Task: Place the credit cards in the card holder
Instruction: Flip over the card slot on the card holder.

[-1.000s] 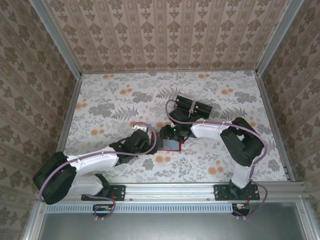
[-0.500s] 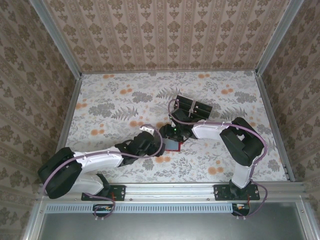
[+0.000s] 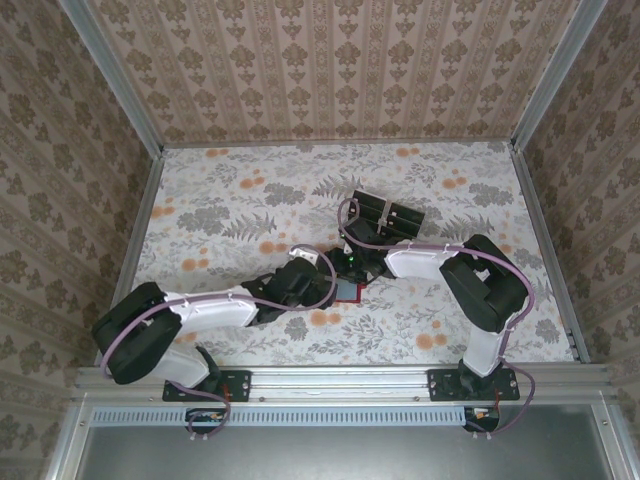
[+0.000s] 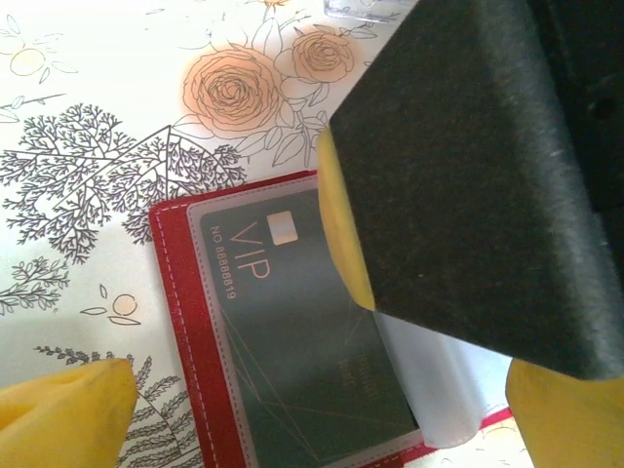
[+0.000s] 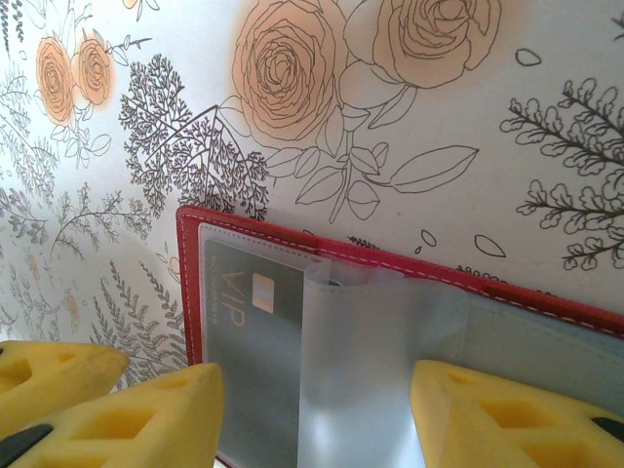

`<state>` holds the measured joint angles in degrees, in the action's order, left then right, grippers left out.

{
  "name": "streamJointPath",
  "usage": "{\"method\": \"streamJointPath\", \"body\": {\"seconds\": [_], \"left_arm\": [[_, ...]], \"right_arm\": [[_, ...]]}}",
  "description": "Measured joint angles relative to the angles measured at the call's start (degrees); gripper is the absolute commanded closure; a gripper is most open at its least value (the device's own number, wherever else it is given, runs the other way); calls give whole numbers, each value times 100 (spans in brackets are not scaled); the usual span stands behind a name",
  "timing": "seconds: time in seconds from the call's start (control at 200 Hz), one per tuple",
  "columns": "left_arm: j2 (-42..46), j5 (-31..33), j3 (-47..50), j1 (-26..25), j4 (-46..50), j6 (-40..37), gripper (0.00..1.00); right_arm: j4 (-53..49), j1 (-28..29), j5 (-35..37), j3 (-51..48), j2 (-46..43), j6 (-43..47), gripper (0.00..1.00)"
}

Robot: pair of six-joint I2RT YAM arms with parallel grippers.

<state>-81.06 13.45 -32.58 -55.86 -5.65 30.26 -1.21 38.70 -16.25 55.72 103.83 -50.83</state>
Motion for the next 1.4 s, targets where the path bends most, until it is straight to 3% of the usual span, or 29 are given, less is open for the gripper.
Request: {"method": "streamJointPath", "body": {"seconds": [0.545,0.935,1.4], "left_arm": [[-455,396,-11,0,28,-26,0],[-455,509,26,0,26,17,0],[-457,527,74,7,24,101,0]], "right_arm": [[103,-31,-96,-44,-28,-37,45],[-52,-96,170,-466,-968,-37,44],[-68,-96,407,-713,-977,-44,44]]}}
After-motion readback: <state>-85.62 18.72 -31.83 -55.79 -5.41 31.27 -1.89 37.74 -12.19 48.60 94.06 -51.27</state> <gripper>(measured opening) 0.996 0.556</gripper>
